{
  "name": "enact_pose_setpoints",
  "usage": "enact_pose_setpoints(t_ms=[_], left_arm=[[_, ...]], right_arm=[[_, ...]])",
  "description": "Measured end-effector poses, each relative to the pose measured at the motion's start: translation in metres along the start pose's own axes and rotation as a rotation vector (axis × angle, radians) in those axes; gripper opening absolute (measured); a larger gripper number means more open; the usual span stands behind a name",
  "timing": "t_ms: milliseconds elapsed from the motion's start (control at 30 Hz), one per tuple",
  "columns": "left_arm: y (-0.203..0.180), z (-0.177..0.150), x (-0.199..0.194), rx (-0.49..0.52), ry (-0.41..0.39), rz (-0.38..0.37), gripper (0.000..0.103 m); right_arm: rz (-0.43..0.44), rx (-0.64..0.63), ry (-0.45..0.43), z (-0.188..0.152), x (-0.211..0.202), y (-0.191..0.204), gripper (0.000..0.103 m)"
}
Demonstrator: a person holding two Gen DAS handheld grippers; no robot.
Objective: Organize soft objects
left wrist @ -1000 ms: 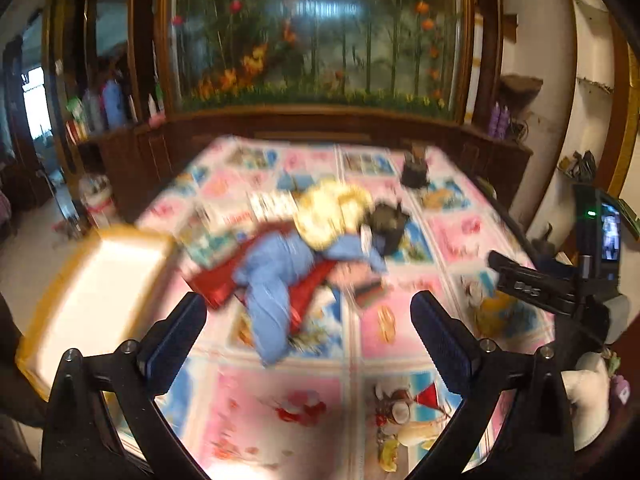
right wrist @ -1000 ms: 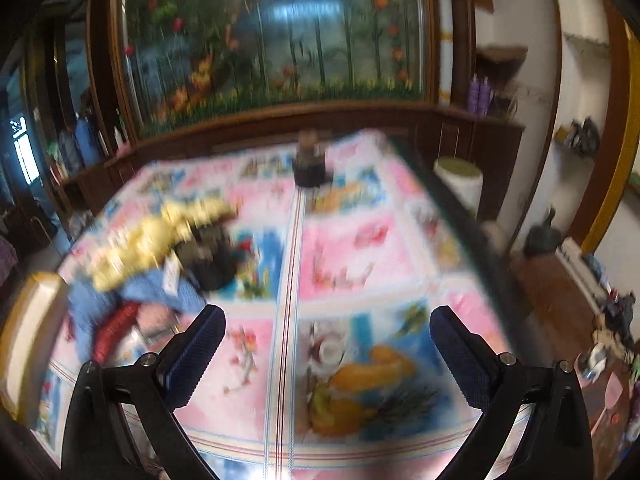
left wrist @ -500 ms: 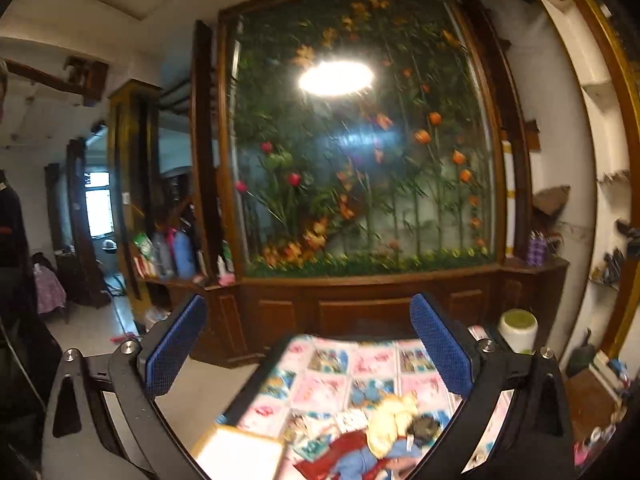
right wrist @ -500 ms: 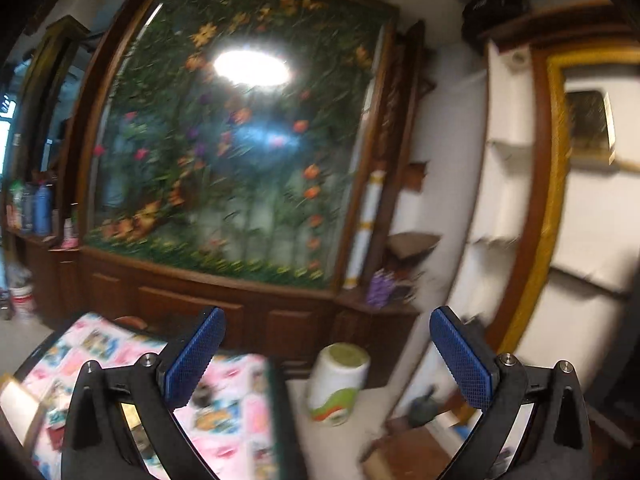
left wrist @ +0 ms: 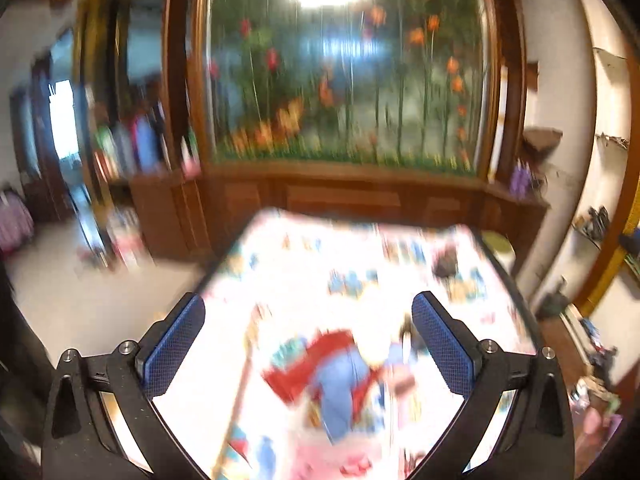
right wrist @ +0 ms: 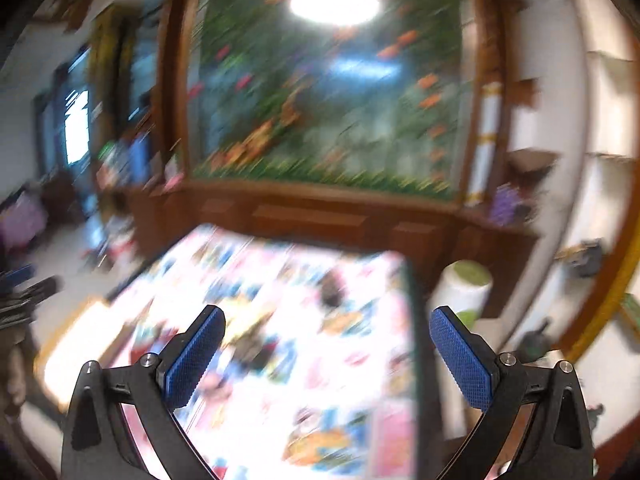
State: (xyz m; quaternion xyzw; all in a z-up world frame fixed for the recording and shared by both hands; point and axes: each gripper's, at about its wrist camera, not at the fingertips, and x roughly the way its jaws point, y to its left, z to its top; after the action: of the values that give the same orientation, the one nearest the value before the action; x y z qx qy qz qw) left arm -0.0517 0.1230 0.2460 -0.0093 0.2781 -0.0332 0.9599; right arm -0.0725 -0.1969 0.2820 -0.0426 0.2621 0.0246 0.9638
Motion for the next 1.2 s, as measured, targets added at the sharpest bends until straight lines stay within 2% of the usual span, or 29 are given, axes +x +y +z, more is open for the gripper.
enact_pose_setpoints(t_ms=[133, 167, 233, 300, 400, 467, 533, 700, 833, 900, 933, 1000, 1100, 1200], left_arm=[[0.002, -0.063, 0.068, -0.050, 0.183, -0.041, 0.103], [0.003, -0.073, 0.080, -0.049, 0.210, -0.053, 0.103], [-0.007, -0.092, 0.094, -0.008, 0.232, -0.065, 0.103], [-0.009, -0.106, 0.112, 0.042, 0.250, -0.049, 0.103], [-0.005, -0.105, 0.134, 0.065, 0.264, -0.051, 0.101], [0.000, -0.101, 0.150, 0.059, 0.295, -0.079, 0.092], [-0.002, -0.099, 0.167, 0.050, 0.331, -0.142, 0.090], [-0.021, -0.093, 0.185, 0.082, 0.324, -0.295, 0.090], [-0.037, -0.099, 0.213, 0.104, 0.414, -0.272, 0.089], [-0.039, -0.104, 0.220, 0.098, 0.449, -0.272, 0.056], [-0.037, -0.105, 0.221, 0.084, 0.458, -0.278, 0.051], [-0.030, -0.104, 0.214, 0.042, 0.439, -0.290, 0.045], [-0.021, -0.101, 0.197, 0.000, 0.403, -0.287, 0.045], [-0.009, -0.094, 0.173, -0.035, 0.344, -0.280, 0.045]], right_arm=[[0.115, -0.044, 0.100, -0.035, 0.072, 0.053, 0.103], [0.115, -0.044, 0.100, -0.035, 0.072, 0.053, 0.103], [0.176, -0.033, 0.161, -0.041, 0.102, 0.068, 0.103], [0.194, -0.024, 0.195, -0.049, 0.128, 0.080, 0.103], [0.225, 0.006, 0.229, -0.060, 0.155, 0.081, 0.103], [0.228, 0.032, 0.248, -0.066, 0.168, 0.074, 0.103], [0.225, 0.069, 0.270, -0.071, 0.179, 0.066, 0.103], [0.223, 0.120, 0.311, -0.079, 0.196, 0.050, 0.103], [0.231, 0.137, 0.307, -0.076, 0.198, 0.048, 0.103], [0.238, 0.144, 0.305, -0.074, 0.199, 0.048, 0.103], [0.239, 0.142, 0.307, -0.073, 0.200, 0.049, 0.103], [0.229, 0.141, 0.312, -0.073, 0.206, 0.050, 0.103], [0.227, 0.162, 0.330, -0.073, 0.217, 0.049, 0.103], [0.282, 0.180, 0.336, -0.060, 0.226, 0.060, 0.103]])
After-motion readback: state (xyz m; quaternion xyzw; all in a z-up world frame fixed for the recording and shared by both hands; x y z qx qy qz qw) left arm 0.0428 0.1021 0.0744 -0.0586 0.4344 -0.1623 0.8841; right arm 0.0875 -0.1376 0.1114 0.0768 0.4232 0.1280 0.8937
